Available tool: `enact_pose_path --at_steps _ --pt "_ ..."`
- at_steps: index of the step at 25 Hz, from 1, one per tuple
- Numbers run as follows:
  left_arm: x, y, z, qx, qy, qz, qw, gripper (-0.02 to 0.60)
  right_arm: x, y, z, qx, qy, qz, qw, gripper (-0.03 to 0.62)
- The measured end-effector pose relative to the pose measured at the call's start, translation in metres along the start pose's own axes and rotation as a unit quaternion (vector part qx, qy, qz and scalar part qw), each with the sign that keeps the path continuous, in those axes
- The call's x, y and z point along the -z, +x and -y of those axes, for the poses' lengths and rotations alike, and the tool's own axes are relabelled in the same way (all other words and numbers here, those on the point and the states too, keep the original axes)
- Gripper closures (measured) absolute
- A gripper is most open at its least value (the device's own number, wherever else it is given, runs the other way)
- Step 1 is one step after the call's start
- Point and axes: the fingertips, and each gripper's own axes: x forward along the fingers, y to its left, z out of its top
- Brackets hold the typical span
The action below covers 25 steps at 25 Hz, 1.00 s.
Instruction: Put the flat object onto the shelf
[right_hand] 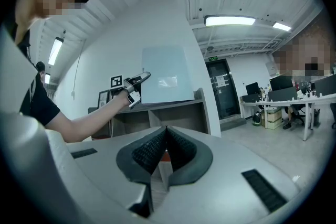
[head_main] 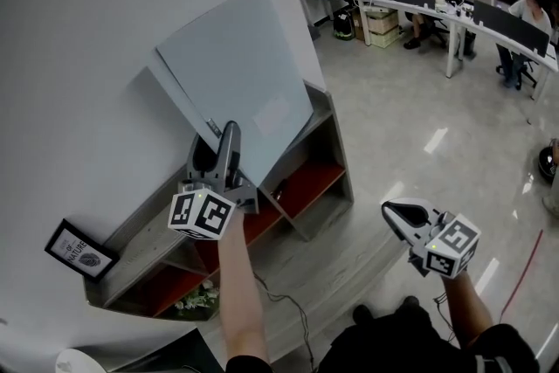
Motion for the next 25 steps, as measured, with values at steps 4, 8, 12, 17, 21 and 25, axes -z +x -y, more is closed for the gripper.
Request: enact_pose_path --at_steps 4,8,12,17,21,25 --pt "0.004 0.000 -0.009 0.003 -0.003 0.003 1.0000 0.308 0.003 0.008 -0.004 0.002 -0.003 -0.002 1.000 0.582" --pt "0.007 0.009 -0.006 0.003 -0.004 0.002 1.0000 0.308 -0.001 0.007 0.005 -0.001 -0.001 -0.004 1.000 0.582" --pt "0.010 0.012 -0.005 0.009 0.006 -0.001 0.9999 0.308 0.001 0.010 0.005 -0.004 0.001 -0.006 1.000 0.582" --pt "0.012 0.018 0.001 0.013 0.022 -0.006 0.9997 0.308 0.002 0.007 0.010 -0.005 0.004 -0.007 1.000 0.582" --pt "0.015 0.021 -0.001 0.016 0.027 -0.012 0.9994 0.308 0.007 0.009 0.010 -0.004 0.008 -0.008 1.000 0.582" --pt "0.017 0.022 0.000 0.021 0.033 -0.017 0.9991 0.307 0.011 0.009 0.010 -0.001 0.012 -0.009 1.000 0.582"
